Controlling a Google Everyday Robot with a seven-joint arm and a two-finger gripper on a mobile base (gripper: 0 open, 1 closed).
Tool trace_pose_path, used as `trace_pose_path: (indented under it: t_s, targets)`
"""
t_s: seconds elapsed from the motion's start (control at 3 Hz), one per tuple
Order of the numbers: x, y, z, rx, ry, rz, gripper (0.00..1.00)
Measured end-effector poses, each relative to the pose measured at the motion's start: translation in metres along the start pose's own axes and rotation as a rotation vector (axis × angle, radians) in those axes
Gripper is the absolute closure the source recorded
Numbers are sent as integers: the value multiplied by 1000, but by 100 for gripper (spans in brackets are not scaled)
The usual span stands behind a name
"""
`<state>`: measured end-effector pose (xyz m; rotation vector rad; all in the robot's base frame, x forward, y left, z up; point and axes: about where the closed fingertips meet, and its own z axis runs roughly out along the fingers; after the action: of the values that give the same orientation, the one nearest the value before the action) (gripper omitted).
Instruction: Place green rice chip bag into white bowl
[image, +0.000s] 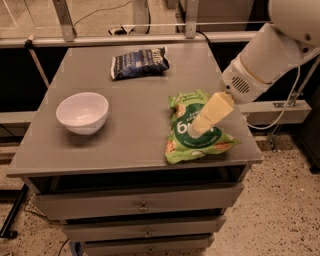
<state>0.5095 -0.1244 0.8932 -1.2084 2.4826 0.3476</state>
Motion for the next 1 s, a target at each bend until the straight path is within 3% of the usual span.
trace_pose_path:
  t_s: [0.33,1.0]
  targets:
    - [0,-7,23,-7,24,88,0]
    - [-9,-12,42,-4,54,197,0]
